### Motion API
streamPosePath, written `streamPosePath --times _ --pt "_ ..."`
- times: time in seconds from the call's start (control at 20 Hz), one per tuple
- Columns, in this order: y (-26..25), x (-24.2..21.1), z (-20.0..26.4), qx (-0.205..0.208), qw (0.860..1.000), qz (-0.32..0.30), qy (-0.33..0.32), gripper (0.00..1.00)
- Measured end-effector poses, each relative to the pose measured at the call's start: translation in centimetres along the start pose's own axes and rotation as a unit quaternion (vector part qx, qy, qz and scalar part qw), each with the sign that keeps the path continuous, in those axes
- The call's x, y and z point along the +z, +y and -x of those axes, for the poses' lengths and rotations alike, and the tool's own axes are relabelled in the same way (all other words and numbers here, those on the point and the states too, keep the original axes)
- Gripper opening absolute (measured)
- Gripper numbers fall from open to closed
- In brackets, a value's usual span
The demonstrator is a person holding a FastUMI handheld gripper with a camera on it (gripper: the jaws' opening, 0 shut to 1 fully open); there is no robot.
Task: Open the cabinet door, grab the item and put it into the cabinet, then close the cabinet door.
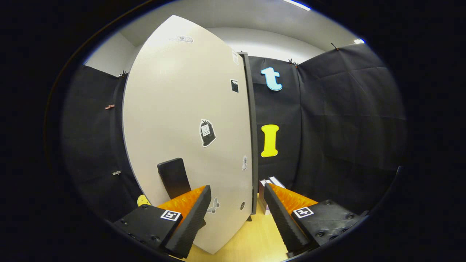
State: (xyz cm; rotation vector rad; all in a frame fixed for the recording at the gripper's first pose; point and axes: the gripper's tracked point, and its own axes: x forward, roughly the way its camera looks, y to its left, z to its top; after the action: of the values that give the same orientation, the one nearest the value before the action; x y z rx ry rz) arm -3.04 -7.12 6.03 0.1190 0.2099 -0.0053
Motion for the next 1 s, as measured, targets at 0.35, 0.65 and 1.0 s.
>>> streamPosePath --times 0.35,0.65,1.0 --pt "10.5 -1.2 -4.4 0.046 0.998 0.043 0.002 0.96" --pt "14.7 -3.2 -5.5 0.074 0.996 0.056 0.006 0.98" --pt "14.3 -4.5 -5.2 0.099 0.994 0.049 0.016 0.98"
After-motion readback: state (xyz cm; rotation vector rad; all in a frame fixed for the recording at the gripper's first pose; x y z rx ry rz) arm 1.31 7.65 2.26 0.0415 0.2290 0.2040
